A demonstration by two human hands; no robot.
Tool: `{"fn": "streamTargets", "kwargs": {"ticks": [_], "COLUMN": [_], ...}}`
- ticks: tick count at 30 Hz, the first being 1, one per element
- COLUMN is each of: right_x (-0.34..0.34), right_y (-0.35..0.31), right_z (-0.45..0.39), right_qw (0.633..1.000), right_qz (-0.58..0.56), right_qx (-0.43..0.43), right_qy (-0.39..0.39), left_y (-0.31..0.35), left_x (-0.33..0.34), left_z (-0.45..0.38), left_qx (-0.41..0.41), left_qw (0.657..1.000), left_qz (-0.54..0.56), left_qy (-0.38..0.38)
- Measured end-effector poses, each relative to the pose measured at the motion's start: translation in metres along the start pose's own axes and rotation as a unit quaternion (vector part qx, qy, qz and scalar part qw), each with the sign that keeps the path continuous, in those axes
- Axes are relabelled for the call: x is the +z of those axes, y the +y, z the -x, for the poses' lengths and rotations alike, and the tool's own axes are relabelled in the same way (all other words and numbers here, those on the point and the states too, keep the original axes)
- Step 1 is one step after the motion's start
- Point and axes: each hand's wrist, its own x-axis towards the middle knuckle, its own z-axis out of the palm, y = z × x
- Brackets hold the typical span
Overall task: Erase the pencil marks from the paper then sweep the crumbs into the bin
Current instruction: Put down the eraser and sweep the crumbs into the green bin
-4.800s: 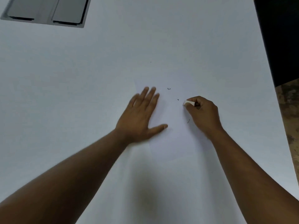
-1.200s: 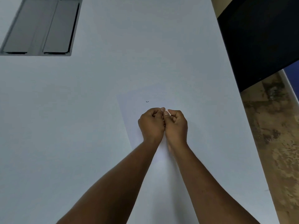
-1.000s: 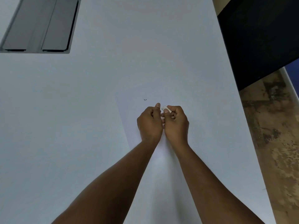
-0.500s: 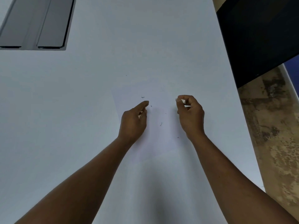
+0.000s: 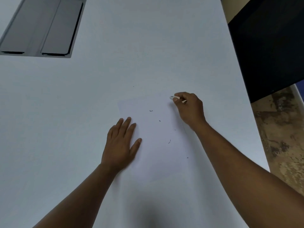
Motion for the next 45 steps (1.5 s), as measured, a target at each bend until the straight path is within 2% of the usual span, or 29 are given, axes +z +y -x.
{"fn": "streamTargets", "kwargs": {"ticks": [11, 20, 23, 25, 26, 28, 30, 31, 34, 37, 41, 45], "right_x": [0.029, 0.042, 0.042, 0.041, 0.041, 0.042, 0.051, 0.058, 0.081, 0.094, 0.095, 0.075], "right_y": [-0.004, -0.008, -0.002, -0.007, -0.010, -0.017, -0.022, -0.023, -0.027, -0.023, -0.009, 0.008], "right_z": [-0.083, -0.108, -0.113, -0.112, -0.106, -0.079, -0.028, 0.003, 0.097, 0.156, 0.167, 0.160], "right_qw": [0.981, 0.967, 0.963, 0.969, 0.974, 0.981, 0.975, 0.971, 0.969, 0.955, 0.924, 0.919], "right_qz": [0.151, 0.163, 0.183, 0.176, 0.166, 0.143, 0.133, 0.128, 0.132, 0.217, 0.334, 0.356], "right_qx": [-0.116, -0.192, -0.195, -0.166, -0.145, -0.128, -0.153, -0.171, -0.206, -0.190, -0.139, -0.103], "right_qy": [-0.029, -0.020, -0.032, -0.048, -0.041, 0.028, 0.097, 0.104, 0.038, -0.068, -0.126, -0.134], "left_y": [-0.008, -0.008, -0.008, -0.007, -0.007, -0.006, -0.005, -0.005, -0.005, -0.007, -0.006, -0.007], "left_x": [-0.004, -0.005, -0.005, -0.005, -0.005, -0.004, -0.005, -0.005, -0.007, -0.006, -0.005, -0.005], "left_z": [-0.007, -0.008, -0.008, -0.008, -0.008, -0.008, -0.008, -0.008, -0.008, -0.008, -0.008, -0.008], "left_qx": [0.043, 0.041, 0.037, 0.035, 0.033, 0.032, 0.033, 0.035, 0.039, 0.044, 0.035, 0.040], "left_qw": [0.997, 0.996, 0.996, 0.996, 0.996, 0.996, 0.996, 0.996, 0.995, 0.995, 0.996, 0.996], "left_qz": [-0.055, -0.067, -0.066, -0.067, -0.069, -0.073, -0.076, -0.077, -0.076, -0.071, -0.070, -0.070], "left_qy": [-0.024, -0.036, -0.039, -0.038, -0.038, -0.038, -0.033, -0.032, -0.043, -0.056, -0.051, -0.045]}}
